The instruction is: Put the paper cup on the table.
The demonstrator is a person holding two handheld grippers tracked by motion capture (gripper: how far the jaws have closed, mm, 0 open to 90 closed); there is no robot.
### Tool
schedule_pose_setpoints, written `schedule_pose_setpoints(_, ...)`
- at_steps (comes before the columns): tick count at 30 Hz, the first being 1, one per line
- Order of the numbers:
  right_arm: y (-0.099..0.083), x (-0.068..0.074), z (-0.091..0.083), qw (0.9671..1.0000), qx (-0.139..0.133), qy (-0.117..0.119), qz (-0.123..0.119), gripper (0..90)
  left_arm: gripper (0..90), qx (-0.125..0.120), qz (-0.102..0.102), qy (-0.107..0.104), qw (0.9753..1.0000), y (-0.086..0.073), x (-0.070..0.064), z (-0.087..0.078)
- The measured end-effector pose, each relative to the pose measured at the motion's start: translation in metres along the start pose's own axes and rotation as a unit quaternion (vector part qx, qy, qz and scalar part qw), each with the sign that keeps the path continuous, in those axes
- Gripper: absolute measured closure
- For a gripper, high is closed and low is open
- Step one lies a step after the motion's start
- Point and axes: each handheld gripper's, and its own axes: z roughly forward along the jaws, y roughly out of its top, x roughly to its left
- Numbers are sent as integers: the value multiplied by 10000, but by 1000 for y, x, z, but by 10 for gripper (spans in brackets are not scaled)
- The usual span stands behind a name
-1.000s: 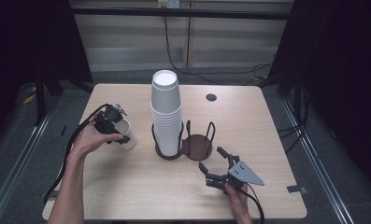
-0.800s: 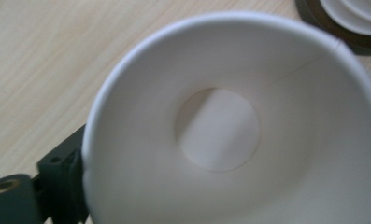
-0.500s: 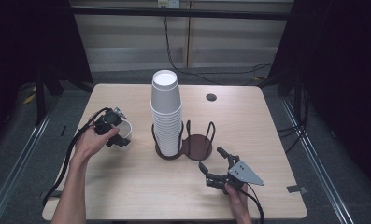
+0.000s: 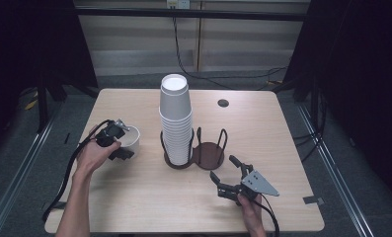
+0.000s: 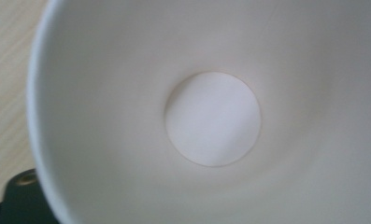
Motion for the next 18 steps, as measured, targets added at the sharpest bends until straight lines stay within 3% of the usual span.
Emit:
schedule_pose_setpoints(4,0,0,0,10000,0,0,2,134,160,-89,-49,-151,9998,-7,2,0)
schedule_pose_setpoints(10,0,0,0,10000,-4,-3,-5,134,160,-413,-170,-144,9989,-19,0,-11)
schedule_pose_setpoints(12,0,0,0,10000,-1,0,0,134,160,-507,-152,-46,9986,-22,-3,-16)
schedule_pose_setpoints(18,0,0,0,10000,2,-12,-7,134,160,-1066,-297,54,9938,-32,-8,-37)
